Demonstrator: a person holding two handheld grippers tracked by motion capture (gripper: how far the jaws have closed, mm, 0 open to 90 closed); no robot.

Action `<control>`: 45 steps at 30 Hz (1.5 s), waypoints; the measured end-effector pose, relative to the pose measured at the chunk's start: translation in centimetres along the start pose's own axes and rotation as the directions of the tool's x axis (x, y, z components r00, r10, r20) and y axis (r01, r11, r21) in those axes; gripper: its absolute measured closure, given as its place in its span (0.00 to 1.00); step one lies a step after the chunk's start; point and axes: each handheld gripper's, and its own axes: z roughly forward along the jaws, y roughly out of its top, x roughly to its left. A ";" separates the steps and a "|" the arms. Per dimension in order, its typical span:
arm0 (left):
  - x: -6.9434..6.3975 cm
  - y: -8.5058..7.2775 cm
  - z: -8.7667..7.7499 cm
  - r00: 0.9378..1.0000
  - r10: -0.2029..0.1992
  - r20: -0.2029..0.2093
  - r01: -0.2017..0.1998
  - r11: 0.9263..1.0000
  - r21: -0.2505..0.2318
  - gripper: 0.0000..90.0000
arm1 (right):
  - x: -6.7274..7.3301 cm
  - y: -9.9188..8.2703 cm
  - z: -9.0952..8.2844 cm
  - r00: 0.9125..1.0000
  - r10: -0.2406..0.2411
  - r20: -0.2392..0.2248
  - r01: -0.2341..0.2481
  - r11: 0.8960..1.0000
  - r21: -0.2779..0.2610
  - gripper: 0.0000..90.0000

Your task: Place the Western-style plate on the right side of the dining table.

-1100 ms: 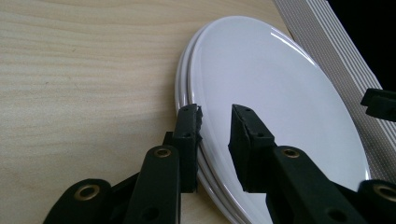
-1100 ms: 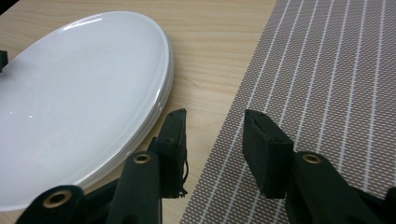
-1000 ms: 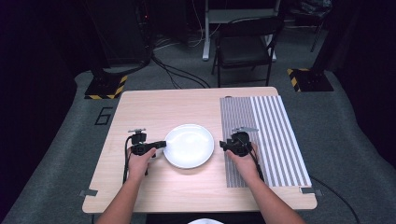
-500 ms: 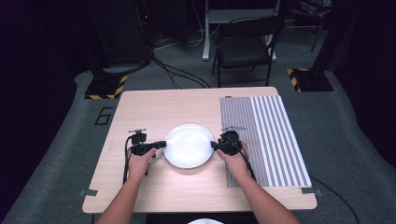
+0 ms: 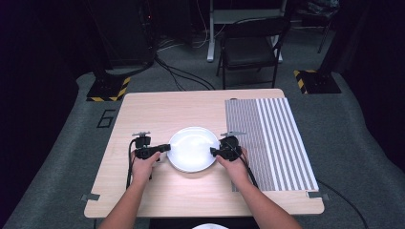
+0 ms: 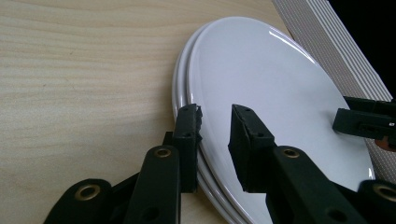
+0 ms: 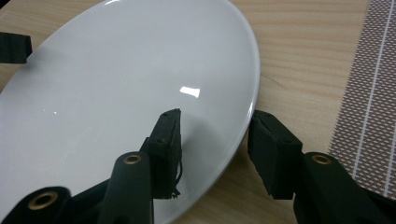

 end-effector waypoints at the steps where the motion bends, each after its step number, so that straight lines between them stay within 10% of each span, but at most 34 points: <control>1: 0.0 0.0 0.0 1.000 0.000 0.000 0.000 1.000 0.000 0.81 | 0.0 0.0 0.0 1.000 0.003 0.000 -0.003 1.000 0.000 0.61; 45: -2.0 -0.6 1.9 0.998 0.034 0.049 -0.035 0.999 0.013 0.79 | -2.1 0.6 -2.2 0.996 0.079 0.031 -0.077 0.995 -0.060 0.66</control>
